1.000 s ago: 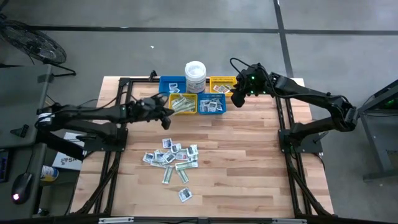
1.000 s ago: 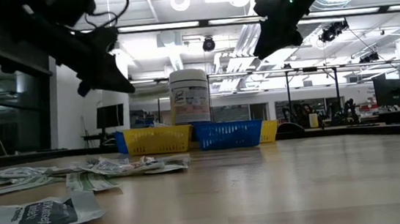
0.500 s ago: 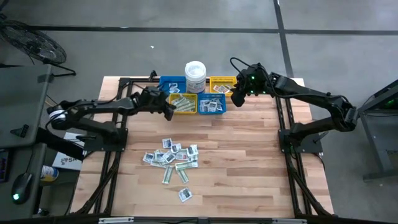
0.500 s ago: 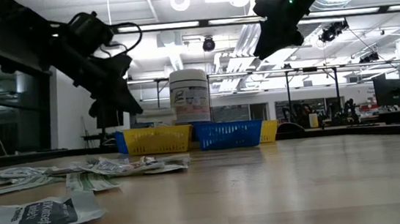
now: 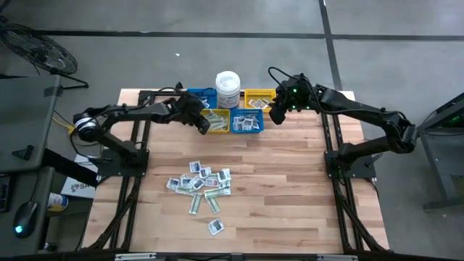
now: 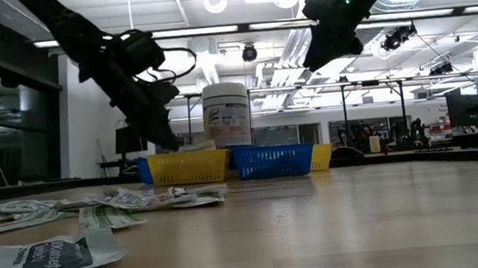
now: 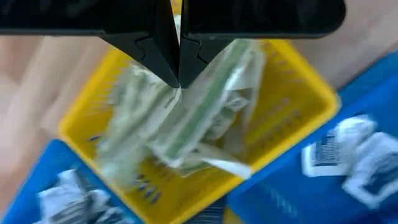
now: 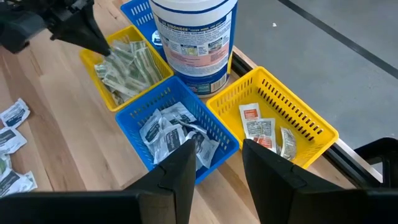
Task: Pick & Place First Aid Supplies
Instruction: Put the green bandage pad into the left yellow bin
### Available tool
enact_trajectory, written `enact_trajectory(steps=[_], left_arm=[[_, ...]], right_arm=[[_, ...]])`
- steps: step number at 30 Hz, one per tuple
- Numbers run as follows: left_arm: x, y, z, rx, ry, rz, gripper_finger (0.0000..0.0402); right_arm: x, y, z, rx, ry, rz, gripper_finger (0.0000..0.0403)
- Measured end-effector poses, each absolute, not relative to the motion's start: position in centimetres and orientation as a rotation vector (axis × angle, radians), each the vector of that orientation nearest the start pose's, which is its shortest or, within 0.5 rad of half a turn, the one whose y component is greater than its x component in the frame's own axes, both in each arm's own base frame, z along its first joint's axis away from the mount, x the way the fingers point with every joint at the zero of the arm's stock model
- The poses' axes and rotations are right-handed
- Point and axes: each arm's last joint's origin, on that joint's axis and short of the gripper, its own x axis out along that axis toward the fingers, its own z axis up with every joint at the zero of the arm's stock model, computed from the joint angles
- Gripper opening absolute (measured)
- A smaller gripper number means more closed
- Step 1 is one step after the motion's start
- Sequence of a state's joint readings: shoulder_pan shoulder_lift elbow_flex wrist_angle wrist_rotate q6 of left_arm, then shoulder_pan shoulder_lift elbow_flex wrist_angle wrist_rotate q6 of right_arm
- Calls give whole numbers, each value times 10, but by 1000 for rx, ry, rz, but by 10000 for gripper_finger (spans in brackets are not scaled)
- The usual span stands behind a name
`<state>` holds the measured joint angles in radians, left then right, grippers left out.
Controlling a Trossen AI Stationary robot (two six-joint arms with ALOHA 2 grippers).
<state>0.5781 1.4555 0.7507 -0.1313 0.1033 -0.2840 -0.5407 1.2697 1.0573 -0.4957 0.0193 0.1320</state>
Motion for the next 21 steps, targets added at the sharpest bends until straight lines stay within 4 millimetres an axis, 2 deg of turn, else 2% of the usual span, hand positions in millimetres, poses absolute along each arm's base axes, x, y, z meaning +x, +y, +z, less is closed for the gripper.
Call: enact_trajectory(steps=[12,21], left_arm=[[237,151,182,-537,727,586,8],[233,150,196,-503,674,606,96]], right_arm=[[229,-138,300,318,656,-585,126],[229,-138,300,319,656,-583,126]])
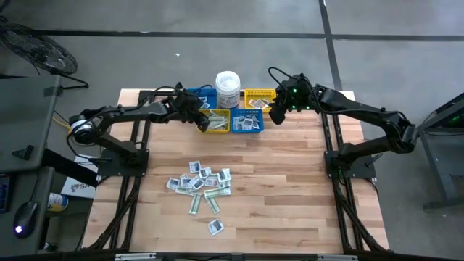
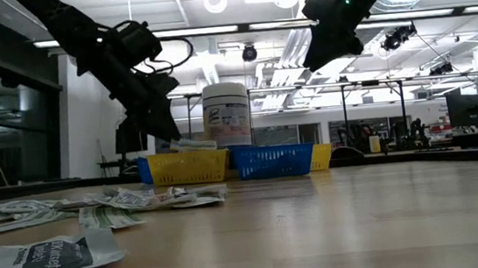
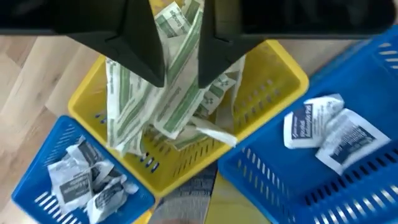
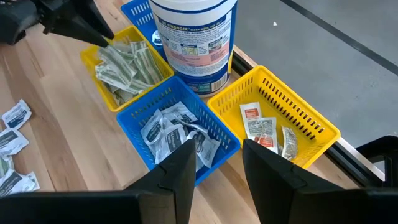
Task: Pick & Place First Aid Supplies
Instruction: Put the green bandage pad into the left yellow bin, then put the blue alcohol pad into the left blue bin
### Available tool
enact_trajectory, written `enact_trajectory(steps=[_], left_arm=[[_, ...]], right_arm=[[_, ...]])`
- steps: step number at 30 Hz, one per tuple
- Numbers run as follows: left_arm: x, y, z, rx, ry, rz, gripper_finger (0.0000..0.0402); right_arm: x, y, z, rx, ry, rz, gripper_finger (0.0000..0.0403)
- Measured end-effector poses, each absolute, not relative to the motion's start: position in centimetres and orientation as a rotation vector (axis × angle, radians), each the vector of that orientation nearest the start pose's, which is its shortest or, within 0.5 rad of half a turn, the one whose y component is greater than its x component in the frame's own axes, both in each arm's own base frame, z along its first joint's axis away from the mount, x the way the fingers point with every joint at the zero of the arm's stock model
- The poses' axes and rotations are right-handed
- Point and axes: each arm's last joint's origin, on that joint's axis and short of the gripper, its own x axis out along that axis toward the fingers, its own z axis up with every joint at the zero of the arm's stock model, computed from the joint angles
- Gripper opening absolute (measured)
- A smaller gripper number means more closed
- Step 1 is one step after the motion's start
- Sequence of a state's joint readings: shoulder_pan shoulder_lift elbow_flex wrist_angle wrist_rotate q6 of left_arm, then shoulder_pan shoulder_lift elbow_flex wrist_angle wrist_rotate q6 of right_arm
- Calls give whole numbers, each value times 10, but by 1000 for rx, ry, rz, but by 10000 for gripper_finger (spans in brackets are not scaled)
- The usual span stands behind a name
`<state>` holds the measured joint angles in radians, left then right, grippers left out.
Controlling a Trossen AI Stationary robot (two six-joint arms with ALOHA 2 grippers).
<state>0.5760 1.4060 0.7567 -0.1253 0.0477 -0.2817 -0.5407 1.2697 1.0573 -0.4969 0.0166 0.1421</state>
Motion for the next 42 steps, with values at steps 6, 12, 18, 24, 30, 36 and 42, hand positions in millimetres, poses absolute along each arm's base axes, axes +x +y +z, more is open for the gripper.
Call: enact_trajectory(steps=[6,12,18,24,30,36,42], left_arm=[[229,149,206,-458,645,650,139],[227,148,210,-445,631,677,147],[220,141,215,-479,663,615,147],[200,128,226,-539,731,616,147],[181,111,228,-676,861,516,147],[175,93,216,-698,1036,359,147],[174,70,194,-702,1134,287,147]], right_arm=[[229,-138,300,319,656,-583,126],[229,-138,299,333,655,-586,126],[227,-137,298,340,678,-586,126],[226,-136,296,342,697,-585,126],[226,-136,296,344,697,-587,126],[226,-136,296,344,696,-588,126],[226,-136,296,345,696,-588,126]])
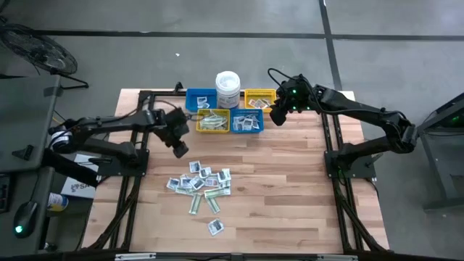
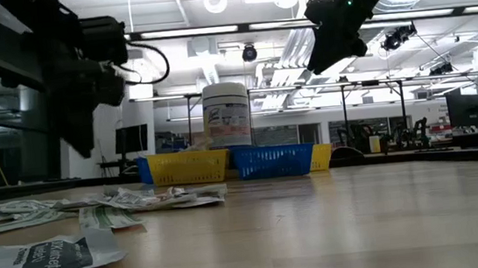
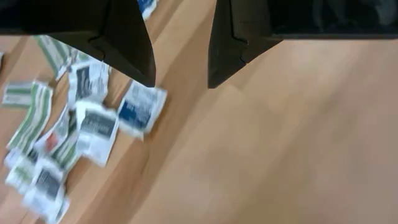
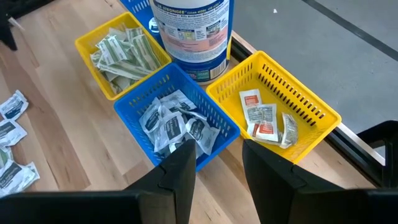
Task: Pick & Place First Aid Supplies
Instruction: Put the blue alcohol pad into the left blue bin
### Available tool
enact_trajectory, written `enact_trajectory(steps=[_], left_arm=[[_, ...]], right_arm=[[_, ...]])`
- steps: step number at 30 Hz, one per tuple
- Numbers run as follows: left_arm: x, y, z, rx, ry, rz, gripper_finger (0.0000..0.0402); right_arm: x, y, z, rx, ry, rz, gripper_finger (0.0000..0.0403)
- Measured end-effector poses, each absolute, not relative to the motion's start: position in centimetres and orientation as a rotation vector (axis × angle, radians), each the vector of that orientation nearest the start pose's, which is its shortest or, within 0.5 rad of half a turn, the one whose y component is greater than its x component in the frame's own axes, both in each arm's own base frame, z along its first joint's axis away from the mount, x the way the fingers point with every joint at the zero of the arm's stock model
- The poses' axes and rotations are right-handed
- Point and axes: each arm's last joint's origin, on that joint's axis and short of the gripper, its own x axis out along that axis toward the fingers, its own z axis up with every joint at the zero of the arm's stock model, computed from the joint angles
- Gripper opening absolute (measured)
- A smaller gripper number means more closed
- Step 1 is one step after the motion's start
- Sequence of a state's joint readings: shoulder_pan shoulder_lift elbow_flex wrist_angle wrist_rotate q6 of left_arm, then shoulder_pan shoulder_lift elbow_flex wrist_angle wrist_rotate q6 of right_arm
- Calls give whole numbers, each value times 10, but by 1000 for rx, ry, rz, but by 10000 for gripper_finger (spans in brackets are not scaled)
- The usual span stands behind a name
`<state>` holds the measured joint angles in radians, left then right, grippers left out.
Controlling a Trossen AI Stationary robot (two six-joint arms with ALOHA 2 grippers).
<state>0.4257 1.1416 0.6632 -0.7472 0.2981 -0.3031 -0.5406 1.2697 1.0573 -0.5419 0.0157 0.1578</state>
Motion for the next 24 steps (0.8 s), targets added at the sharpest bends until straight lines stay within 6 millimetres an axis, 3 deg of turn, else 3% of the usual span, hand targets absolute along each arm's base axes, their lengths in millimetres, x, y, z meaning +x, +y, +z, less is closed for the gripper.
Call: enact_trajectory(steps=[12,19,24], left_arm=[[180,38,163,-712,1101,295,147],[186,36,156,-699,993,283,147],[194,38,155,-583,935,209,147]], right_arm=[[226,-136,296,346,696,-588,126],[226,-136,296,345,696,-588,126],[226,-136,296,345,696,-588,126]])
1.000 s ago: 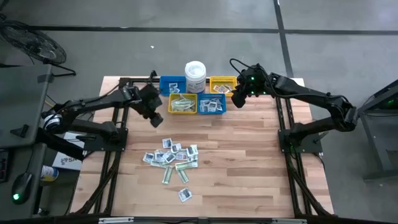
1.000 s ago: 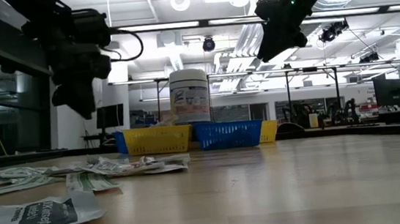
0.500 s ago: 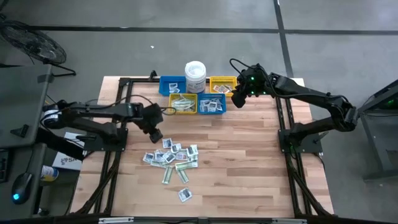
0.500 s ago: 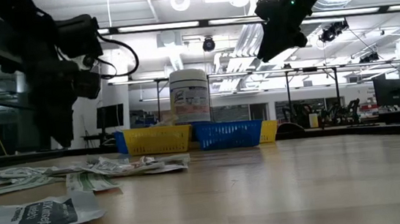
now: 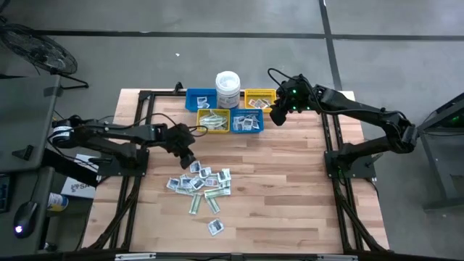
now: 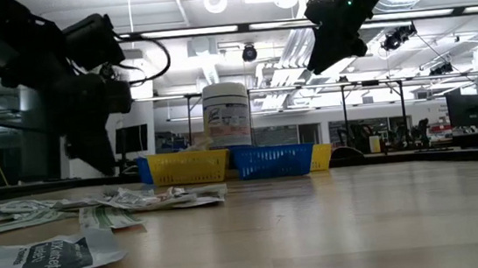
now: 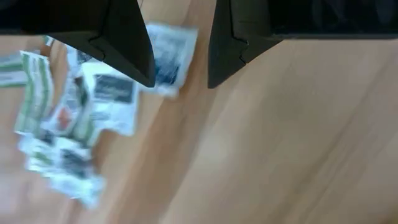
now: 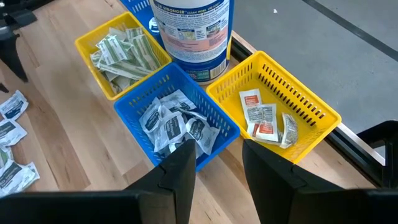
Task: Pick & Place First Aid Supplies
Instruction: Put the blue alcohol pad into the left blue bin
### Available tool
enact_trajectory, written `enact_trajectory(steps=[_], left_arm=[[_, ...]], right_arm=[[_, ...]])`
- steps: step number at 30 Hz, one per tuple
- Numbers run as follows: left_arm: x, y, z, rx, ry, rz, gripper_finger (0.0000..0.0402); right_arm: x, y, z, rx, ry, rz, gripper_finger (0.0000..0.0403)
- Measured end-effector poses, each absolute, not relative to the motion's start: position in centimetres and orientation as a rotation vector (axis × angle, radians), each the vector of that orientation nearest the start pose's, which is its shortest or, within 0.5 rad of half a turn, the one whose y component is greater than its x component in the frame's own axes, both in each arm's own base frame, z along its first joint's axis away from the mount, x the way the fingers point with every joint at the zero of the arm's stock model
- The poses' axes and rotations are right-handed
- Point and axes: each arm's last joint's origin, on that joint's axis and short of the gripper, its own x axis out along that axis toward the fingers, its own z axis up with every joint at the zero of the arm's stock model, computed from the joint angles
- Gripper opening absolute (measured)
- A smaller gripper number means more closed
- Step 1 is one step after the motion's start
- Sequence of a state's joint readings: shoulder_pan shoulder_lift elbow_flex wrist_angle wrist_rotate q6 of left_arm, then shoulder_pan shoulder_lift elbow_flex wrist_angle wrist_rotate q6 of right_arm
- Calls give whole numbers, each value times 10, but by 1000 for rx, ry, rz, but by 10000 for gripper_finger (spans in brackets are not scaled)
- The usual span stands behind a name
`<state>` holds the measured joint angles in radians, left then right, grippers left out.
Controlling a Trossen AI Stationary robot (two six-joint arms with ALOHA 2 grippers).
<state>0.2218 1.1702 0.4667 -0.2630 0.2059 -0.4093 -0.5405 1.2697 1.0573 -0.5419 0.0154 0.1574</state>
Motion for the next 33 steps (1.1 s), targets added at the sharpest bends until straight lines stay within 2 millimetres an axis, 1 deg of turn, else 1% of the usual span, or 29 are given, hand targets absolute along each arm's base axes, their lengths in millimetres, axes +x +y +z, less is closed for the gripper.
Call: enact_trajectory(steps=[4,8,12,20,26,33], left_arm=[[202,38,149,-480,925,109,147],[205,39,138,-436,980,83,147],[207,39,130,-412,1015,64,147],[209,38,126,-395,1029,-33,147],[212,38,120,-405,1040,-75,147],[214,37,120,-416,1022,-97,147]], right_arm=[[226,-136,296,344,696,-587,126],[226,-136,296,341,697,-586,126],[227,-136,296,343,697,-579,126],[227,-136,296,343,697,-579,126],[227,-136,296,339,698,-577,126],[226,-136,296,339,698,-577,126]])
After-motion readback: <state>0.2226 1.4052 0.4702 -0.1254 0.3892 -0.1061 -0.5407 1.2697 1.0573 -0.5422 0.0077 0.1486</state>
